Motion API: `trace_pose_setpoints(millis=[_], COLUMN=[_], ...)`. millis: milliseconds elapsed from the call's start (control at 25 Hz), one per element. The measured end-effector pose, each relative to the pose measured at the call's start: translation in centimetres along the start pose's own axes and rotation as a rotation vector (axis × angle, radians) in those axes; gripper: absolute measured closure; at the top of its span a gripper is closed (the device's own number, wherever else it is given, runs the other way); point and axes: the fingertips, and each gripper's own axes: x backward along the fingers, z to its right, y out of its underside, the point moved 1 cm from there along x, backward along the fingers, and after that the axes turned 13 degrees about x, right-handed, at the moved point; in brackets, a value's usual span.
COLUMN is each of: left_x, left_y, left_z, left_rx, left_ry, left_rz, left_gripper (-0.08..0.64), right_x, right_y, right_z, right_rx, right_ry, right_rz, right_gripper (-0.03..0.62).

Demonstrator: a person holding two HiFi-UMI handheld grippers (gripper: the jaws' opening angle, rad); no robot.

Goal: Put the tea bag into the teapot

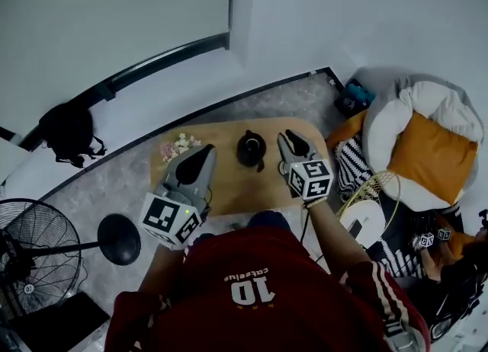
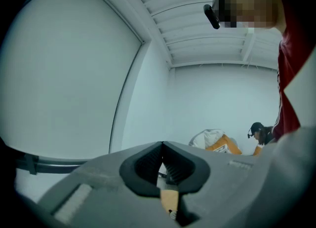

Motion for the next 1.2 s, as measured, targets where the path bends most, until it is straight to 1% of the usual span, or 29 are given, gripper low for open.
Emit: trace_pose_setpoints(millis=[280, 440, 600, 800, 960, 1200], left_x=[0.0, 0.7, 1.0, 1.0, 1.0, 1.4], left_y=[0.1, 0.1, 0.2, 0.1, -0.1, -0.4], left_z=[1.2, 1.8, 2.3, 2.8, 3.1, 3.2], left_rx=[0.005, -0.004, -0.005, -0.005, -0.009, -0.009], left_ry=[0.030, 0.048, 0.073, 0.099, 0.112, 0.108], left_rz=[-0.020, -0.013, -0.014, -0.012, -0.008, -0.001], left_gripper=[0.558, 0.558, 0.558, 0.558, 0.558, 0.558], right_x=[5.9, 9.0, 11.2, 12.7, 12.7, 12.7], right_y=[-7.6, -10.8, -13.4, -15.1, -15.1, -15.5], right_z=[-2.4, -4.2, -6.3, -8.6, -9.2, -9.3], right_rx=[0.013, 0.035, 0.042, 0.089, 0.092, 0.087], right_ry=[0.003, 0.007, -0.016, -0.031, -0.041, -0.050], right_rz=[0.158, 0.232, 0.285, 0.316, 0.304, 0.307], right_gripper=[0.508, 0.508, 0.500, 0.485, 0.445, 0.437])
